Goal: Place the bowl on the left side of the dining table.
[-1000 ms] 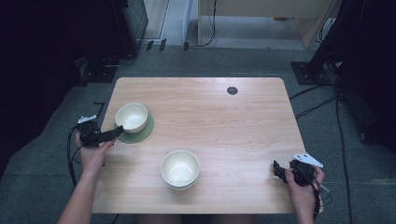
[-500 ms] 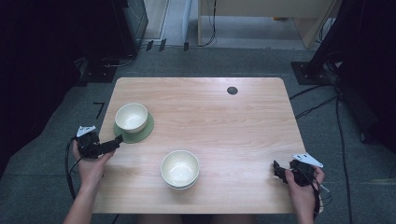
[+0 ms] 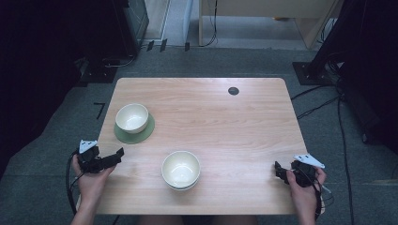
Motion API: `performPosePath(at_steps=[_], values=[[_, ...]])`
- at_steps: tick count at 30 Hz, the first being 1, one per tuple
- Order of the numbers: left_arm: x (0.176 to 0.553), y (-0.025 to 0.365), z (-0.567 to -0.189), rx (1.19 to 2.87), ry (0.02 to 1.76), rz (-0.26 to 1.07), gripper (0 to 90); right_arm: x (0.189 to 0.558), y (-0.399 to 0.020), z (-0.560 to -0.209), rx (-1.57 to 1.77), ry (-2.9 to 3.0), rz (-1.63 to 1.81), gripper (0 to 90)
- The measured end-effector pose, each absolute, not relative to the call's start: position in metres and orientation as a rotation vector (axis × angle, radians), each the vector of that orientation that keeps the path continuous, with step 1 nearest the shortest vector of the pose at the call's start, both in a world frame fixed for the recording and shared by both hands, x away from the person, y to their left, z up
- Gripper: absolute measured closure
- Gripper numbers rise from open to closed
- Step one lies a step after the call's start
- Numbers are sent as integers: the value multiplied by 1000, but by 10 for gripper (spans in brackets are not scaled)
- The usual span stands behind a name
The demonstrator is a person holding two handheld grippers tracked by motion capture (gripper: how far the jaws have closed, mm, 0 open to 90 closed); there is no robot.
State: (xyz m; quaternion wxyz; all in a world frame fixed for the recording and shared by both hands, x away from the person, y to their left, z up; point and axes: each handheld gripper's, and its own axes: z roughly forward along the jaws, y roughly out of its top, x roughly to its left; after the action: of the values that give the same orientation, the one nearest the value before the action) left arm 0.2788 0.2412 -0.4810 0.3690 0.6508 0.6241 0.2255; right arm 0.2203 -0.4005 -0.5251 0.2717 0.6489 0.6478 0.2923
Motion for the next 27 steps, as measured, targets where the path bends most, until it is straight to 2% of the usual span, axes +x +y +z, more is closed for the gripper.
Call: performPosePath(at_steps=[11, 27], values=[[259, 241, -497, 1704, 1602, 576, 0, 220, -401, -525, 1746, 1745, 787, 124], [242, 241, -511, 1810, 1603, 648, 0, 220, -401, -525, 1747, 1744, 787, 124]])
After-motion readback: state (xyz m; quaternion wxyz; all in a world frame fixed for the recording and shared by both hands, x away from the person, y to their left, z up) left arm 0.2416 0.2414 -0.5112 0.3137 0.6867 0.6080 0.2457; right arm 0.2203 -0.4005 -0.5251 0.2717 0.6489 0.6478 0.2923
